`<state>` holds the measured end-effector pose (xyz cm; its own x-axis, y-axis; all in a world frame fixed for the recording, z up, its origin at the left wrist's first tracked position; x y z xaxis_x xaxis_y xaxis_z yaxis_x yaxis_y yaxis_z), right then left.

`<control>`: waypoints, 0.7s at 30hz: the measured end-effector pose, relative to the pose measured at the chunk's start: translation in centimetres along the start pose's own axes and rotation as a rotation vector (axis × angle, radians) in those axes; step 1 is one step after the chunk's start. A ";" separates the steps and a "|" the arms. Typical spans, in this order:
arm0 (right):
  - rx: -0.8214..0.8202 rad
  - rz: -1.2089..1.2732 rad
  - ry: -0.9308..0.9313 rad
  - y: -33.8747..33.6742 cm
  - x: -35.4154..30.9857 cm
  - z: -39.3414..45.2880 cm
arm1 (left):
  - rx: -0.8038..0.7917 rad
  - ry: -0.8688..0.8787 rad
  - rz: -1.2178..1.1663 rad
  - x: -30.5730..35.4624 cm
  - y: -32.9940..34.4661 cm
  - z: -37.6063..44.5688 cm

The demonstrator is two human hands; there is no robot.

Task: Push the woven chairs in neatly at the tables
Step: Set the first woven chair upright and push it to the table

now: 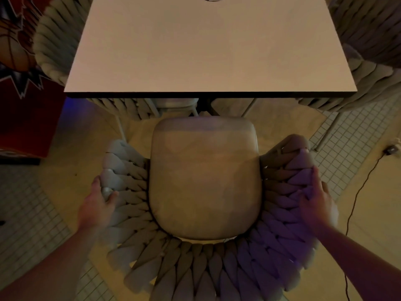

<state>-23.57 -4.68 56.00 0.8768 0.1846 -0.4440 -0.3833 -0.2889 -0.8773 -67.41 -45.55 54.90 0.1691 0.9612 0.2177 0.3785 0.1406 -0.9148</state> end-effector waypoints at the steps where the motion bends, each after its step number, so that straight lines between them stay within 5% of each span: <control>1: 0.005 0.001 -0.004 0.0 -0.1 0.0 | 0.000 -0.002 0.003 -0.2 0.0 0.1; 21: 0.029 -0.042 0.001 0.2 -0.1 0.1 | 0.021 0.079 0.033 0.9 -0.4 1.3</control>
<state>-23.78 -4.66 55.91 0.8927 0.1953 -0.4061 -0.3541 -0.2533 -0.9003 -68.62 -44.40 55.06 0.2530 0.9438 0.2127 0.3525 0.1148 -0.9288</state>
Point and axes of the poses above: each hand's wrist, its own z-axis towards the middle knuckle, its own y-axis out of the palm, x = y × z, the point moved 9 cm from there along z, towards the middle knuckle, and after that the axes turned 5 degrees about z, right-handed, at the moved point
